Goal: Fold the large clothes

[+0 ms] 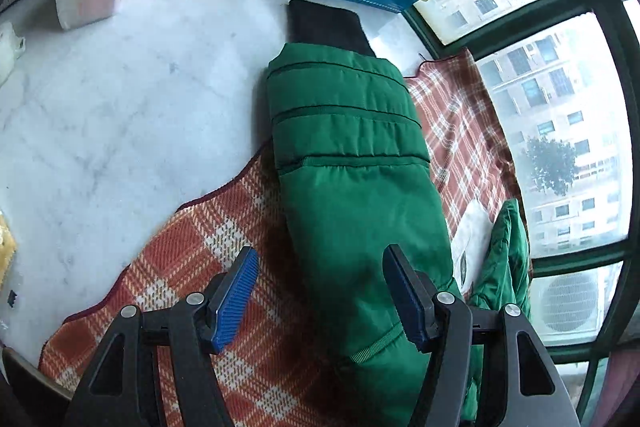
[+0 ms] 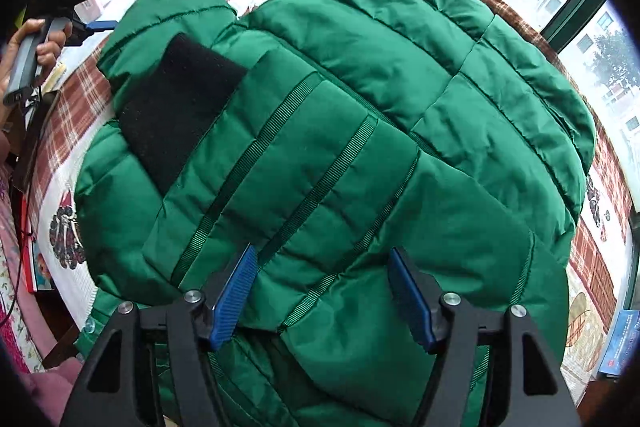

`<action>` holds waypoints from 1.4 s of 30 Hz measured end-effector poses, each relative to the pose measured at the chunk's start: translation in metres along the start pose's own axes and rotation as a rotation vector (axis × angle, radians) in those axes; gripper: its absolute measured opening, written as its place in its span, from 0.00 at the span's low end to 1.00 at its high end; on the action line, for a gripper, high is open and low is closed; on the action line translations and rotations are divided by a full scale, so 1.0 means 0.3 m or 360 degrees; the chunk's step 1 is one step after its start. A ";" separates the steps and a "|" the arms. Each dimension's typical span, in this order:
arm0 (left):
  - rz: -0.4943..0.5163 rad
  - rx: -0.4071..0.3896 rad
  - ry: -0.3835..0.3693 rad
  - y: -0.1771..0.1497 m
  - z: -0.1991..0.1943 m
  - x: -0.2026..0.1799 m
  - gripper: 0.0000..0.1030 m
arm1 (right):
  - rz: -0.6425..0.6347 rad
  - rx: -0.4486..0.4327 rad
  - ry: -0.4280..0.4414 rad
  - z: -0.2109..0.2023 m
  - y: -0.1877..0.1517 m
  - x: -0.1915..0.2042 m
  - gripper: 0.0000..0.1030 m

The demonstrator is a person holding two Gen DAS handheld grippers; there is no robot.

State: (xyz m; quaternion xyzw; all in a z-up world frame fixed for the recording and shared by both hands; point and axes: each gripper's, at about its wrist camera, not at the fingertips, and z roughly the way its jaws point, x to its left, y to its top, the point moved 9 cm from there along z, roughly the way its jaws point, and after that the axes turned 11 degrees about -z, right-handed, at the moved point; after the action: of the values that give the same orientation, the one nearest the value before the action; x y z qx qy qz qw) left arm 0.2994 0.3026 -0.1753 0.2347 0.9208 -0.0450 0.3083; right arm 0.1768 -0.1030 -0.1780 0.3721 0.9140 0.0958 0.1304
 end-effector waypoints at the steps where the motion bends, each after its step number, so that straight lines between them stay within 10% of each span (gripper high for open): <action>1: -0.0052 0.0025 -0.0043 0.011 0.021 0.006 0.66 | 0.0007 0.0001 0.0013 -0.004 -0.001 -0.001 0.72; 15: -0.0438 0.0061 -0.0646 0.225 0.185 -0.116 0.66 | -0.0022 0.0024 0.0046 0.004 0.006 -0.011 0.73; 20: -0.0297 0.0009 -0.0581 0.251 0.235 -0.154 0.27 | -0.0019 0.0009 0.0063 0.008 0.006 -0.020 0.73; 26: -0.0045 -0.0048 -0.0754 0.179 0.072 -0.350 0.12 | -0.0037 -0.0034 0.0038 -0.030 0.011 -0.015 0.73; 34: 0.0497 -0.0016 -0.1089 -0.170 -0.318 -0.750 0.12 | 0.0040 -0.0293 -0.0114 -0.285 -0.035 -0.069 0.73; 42: 0.1295 0.0077 -0.1095 -0.918 -0.540 -0.926 0.12 | 0.0309 -0.0447 -0.0244 -0.474 -0.267 -0.227 0.73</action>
State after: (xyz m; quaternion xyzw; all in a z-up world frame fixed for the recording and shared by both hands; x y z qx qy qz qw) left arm 0.2787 -0.0168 0.1018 0.5516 0.5997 -0.0175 0.5795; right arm 0.1270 -0.2186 -0.0538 0.4428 0.8388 0.2059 0.2406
